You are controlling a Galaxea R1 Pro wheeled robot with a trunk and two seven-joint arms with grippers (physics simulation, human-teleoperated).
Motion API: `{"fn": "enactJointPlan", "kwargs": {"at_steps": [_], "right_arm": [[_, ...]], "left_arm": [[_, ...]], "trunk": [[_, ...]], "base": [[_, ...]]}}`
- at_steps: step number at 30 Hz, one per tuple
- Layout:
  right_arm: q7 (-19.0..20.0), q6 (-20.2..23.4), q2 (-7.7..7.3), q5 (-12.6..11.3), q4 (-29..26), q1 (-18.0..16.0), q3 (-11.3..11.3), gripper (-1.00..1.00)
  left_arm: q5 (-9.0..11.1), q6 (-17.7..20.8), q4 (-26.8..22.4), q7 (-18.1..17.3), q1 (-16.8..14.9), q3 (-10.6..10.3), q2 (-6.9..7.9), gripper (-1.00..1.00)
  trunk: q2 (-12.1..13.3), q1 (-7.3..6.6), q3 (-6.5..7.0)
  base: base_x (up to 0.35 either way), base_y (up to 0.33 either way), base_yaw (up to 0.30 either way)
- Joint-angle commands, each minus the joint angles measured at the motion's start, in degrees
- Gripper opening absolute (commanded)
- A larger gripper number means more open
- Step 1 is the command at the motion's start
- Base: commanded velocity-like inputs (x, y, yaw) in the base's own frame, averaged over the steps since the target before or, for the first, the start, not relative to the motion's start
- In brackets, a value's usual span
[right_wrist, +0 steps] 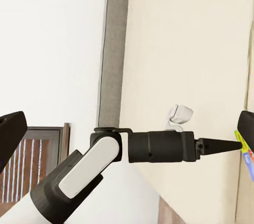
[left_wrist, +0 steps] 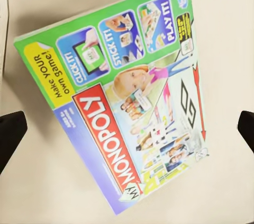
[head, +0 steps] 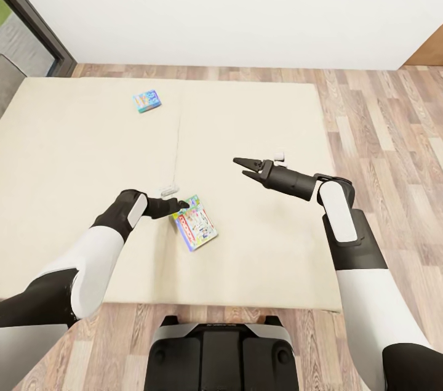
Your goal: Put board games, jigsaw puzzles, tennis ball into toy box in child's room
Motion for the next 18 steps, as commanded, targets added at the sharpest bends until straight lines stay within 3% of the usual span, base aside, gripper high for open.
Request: {"fn": "enactJointPlan", "kwargs": {"at_steps": [1, 18], "right_arm": [[0.5, 0.1, 0.00, 0.5, 0.0, 0.0, 0.0, 1.00], [0.5, 0.2, -0.01, 0.5, 0.0, -0.1, 0.1, 1.00]], "left_arm": [[0.3, 0.4, -0.1, 0.1, 0.0, 0.3, -0.03, 1.00], [0.3, 0.3, -1.7, 0.5, -0.1, 0.3, 0.12, 1.00]], "trunk": [[-0.1, 0.03, -0.16], [-0.1, 0.03, -1.72]], "base": [[0.000, 0.000, 0.000], [0.000, 0.000, 0.000]]}}
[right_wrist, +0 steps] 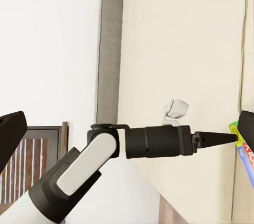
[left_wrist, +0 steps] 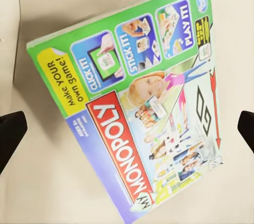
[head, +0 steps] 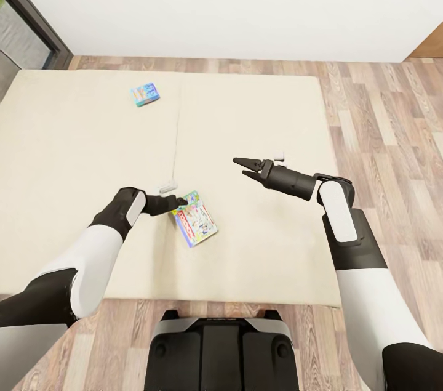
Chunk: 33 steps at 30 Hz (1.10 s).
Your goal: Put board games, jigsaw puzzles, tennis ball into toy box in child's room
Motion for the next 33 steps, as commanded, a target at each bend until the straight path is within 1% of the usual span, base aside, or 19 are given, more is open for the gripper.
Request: {"fn": "enactJointPlan", "kwargs": {"at_steps": [1, 22, 33], "right_arm": [[0.5, 0.1, -0.02, 0.5, 0.0, 0.0, 0.0, 1.00], [0.5, 0.2, -0.02, 0.5, 0.1, 0.0, 0.0, 1.00], [0.5, 0.2, -0.05, 0.5, 0.1, 0.0, 0.0, 1.00]], "left_arm": [[0.3, 0.4, -0.2, 0.1, 0.0, 0.3, -0.04, 1.00], [0.3, 0.2, -0.9, -0.1, 0.0, 0.4, -0.04, 1.00], [0.3, 0.6, -2.9, -0.1, 0.0, 0.3, -0.09, 1.00]], "trunk": [[-0.1, 0.03, -0.16], [-0.1, 0.03, -2.09], [-0.1, 0.03, -3.10]], "base": [[0.000, 0.000, 0.000], [0.000, 0.000, 0.000], [0.000, 0.000, 0.000]]}}
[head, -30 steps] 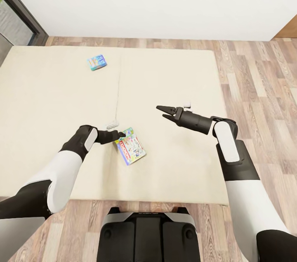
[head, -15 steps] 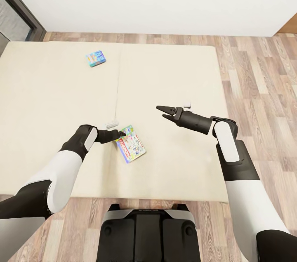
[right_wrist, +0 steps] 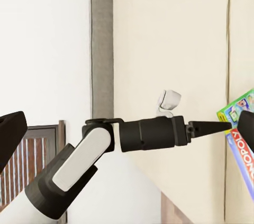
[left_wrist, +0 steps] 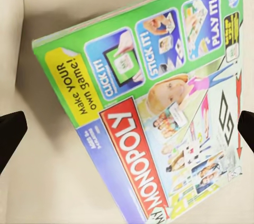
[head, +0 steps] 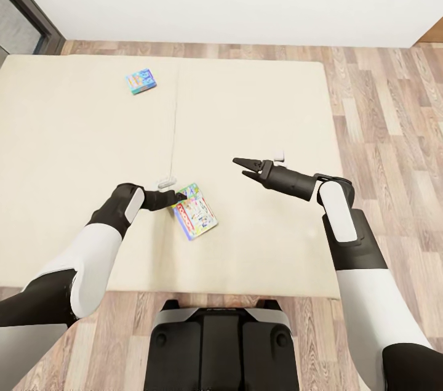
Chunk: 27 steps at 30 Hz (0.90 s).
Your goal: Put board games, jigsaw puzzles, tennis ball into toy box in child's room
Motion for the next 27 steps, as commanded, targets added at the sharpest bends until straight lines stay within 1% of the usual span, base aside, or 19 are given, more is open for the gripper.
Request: {"fn": "enactJointPlan", "kwargs": {"at_steps": [1, 27], "right_arm": [[0.5, 0.1, -0.02, 0.5, 0.0, 0.0, 0.0, 1.00], [0.5, 0.1, -0.04, 0.5, 0.0, 0.0, 0.0, 1.00]], "left_arm": [[0.3, 0.4, -0.1, 0.1, 0.0, 0.4, -0.06, 1.00], [0.3, 0.0, -0.3, -0.1, 0.0, 0.4, -0.04, 1.00]], "trunk": [[-0.1, 0.03, -0.16], [-0.1, 0.03, -2.55]], "base": [[0.000, 0.000, 0.000], [0.000, 0.000, 0.000]]}}
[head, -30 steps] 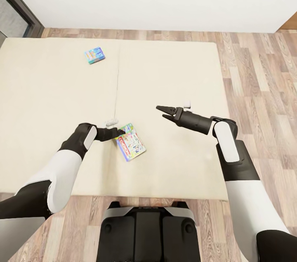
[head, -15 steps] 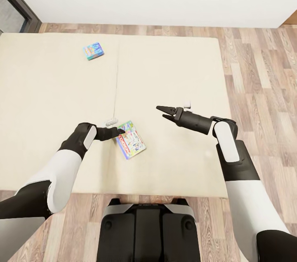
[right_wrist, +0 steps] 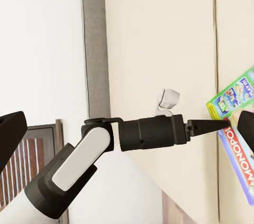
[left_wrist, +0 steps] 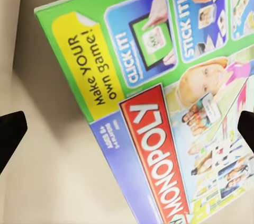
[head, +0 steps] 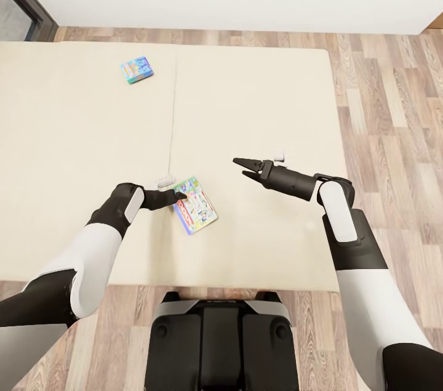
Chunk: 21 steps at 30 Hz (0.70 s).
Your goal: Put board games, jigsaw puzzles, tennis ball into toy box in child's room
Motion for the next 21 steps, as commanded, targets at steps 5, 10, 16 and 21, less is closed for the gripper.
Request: {"fn": "enactJointPlan", "kwargs": {"at_steps": [5, 10, 16, 21], "right_arm": [[0.5, 0.1, -0.02, 0.5, 0.0, 0.0, 0.0, 1.00], [0.5, 0.1, -0.02, 0.6, -0.1, 0.0, 0.0, 1.00], [0.5, 0.1, -0.02, 0.6, -0.1, 0.0, 0.0, 1.00], [0.5, 0.1, -0.02, 0.6, -0.1, 0.0, 0.0, 1.00]], "left_arm": [[0.3, 0.4, -0.1, 0.1, 0.0, 0.4, -0.07, 1.00], [0.3, 0.4, -0.1, 0.1, 0.0, 0.4, -0.08, 1.00], [0.3, 0.4, -0.1, 0.1, 0.0, 0.4, -0.08, 1.00], [0.3, 0.4, -0.1, 0.1, 0.0, 0.3, -0.08, 1.00]], "trunk": [[-0.1, 0.03, -0.51], [-0.1, 0.03, -0.68], [-0.1, 0.03, -0.73], [-0.1, 0.03, -0.74]], "base": [[0.000, 0.000, 0.000], [0.000, 0.000, 0.000], [0.000, 0.000, 0.000], [0.000, 0.000, 0.000]]}}
